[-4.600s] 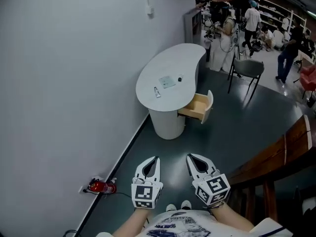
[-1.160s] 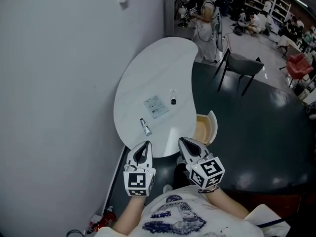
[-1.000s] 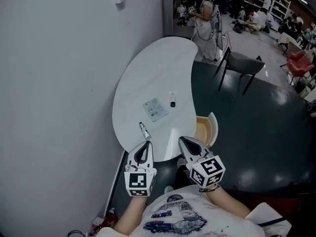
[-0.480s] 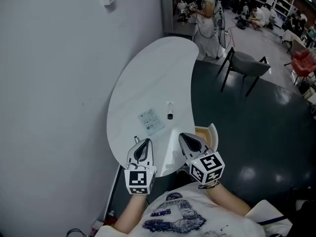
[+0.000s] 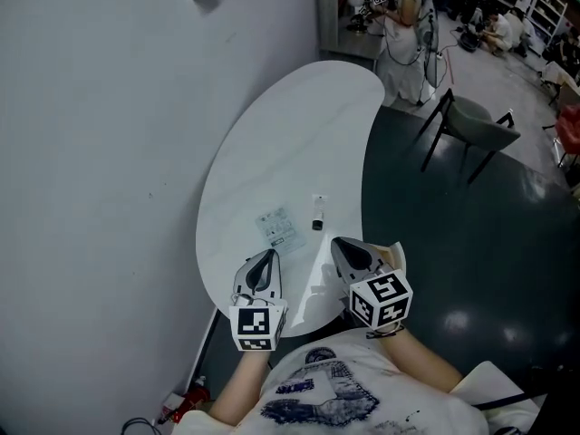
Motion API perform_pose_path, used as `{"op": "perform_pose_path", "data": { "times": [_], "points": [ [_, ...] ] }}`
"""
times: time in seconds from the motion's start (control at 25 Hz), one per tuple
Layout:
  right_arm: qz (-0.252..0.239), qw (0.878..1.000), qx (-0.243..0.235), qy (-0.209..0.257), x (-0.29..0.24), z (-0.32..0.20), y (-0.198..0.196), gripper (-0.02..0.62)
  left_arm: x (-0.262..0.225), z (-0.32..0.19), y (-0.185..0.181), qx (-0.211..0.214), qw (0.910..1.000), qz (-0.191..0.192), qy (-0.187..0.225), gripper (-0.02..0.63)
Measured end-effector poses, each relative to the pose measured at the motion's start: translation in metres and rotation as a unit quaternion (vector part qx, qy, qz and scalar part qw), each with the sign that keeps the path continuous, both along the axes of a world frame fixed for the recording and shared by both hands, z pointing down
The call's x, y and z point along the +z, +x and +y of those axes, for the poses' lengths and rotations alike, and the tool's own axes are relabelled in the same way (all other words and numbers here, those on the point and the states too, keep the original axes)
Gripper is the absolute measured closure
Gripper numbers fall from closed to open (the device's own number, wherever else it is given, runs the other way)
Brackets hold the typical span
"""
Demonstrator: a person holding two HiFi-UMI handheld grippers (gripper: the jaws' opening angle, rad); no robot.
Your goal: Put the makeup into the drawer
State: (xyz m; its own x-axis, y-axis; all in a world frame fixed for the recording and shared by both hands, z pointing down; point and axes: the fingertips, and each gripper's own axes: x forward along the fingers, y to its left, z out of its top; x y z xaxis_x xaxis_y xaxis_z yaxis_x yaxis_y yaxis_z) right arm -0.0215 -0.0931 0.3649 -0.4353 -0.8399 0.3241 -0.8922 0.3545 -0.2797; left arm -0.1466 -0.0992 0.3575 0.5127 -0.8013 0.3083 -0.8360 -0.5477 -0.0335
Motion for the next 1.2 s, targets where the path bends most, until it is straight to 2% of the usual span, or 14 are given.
{"op": "perform_pose_path", "data": {
  "times": [0.32, 0.8, 1.2],
  "points": [
    [0.01, 1.0, -0.021, -0.017, 0.02, -0.031, 0.021, 0.575, 0.017, -0.023, 0.014, -0.034, 0.9993, -0.005, -0.015, 0.558],
    [0.044, 0.997, -0.039, -0.052, 0.065, -0.062, 0.029, 0.57, 0.038, -0.04, 0.015, -0.069, 0.9971, -0.012, -0.032, 0.558],
    [0.052, 0.994, -0.05, -0.088, 0.102, -0.087, 0.024, 0.446, 0.062, -0.062, 0.02, -0.077, 0.9961, -0.007, -0.043, 0.558]
  ]
}}
